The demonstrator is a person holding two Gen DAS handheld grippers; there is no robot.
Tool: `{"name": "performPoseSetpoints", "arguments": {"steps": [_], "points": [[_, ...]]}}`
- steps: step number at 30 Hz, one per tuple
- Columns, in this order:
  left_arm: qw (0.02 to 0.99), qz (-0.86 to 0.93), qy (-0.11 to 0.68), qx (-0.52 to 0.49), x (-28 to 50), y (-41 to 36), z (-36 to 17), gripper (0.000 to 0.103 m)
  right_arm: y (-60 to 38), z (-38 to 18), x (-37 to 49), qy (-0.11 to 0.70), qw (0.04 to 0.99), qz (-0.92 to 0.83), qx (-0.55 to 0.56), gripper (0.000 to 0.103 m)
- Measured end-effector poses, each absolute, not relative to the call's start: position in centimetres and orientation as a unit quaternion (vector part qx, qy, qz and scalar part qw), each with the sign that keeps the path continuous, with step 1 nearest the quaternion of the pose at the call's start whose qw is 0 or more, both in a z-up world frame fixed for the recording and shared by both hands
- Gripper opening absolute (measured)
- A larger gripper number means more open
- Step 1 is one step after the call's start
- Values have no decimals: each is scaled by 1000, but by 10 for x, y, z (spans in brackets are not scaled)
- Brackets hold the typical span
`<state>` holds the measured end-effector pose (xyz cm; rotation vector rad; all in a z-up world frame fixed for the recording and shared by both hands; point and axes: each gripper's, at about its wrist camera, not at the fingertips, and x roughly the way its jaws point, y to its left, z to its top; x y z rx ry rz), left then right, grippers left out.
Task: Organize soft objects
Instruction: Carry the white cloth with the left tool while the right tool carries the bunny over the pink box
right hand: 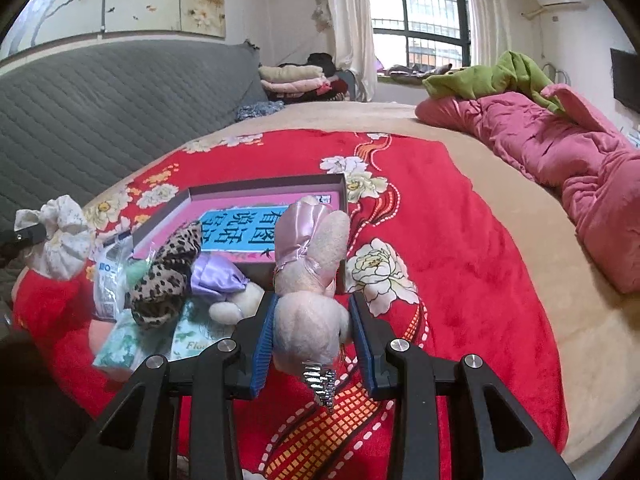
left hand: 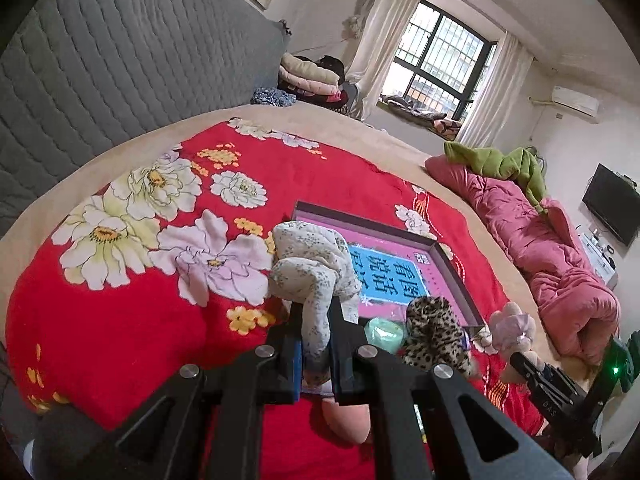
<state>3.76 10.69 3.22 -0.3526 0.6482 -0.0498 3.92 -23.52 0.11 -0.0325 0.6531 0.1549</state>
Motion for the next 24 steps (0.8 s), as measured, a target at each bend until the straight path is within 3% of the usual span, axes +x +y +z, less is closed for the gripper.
{"name": "performPoseSetpoints", "arguments": {"steps": [24], "points": [[935, -41, 304, -179, 114, 86, 52, 10, -219, 27, 75, 292, 954, 65, -7, 37]]}}
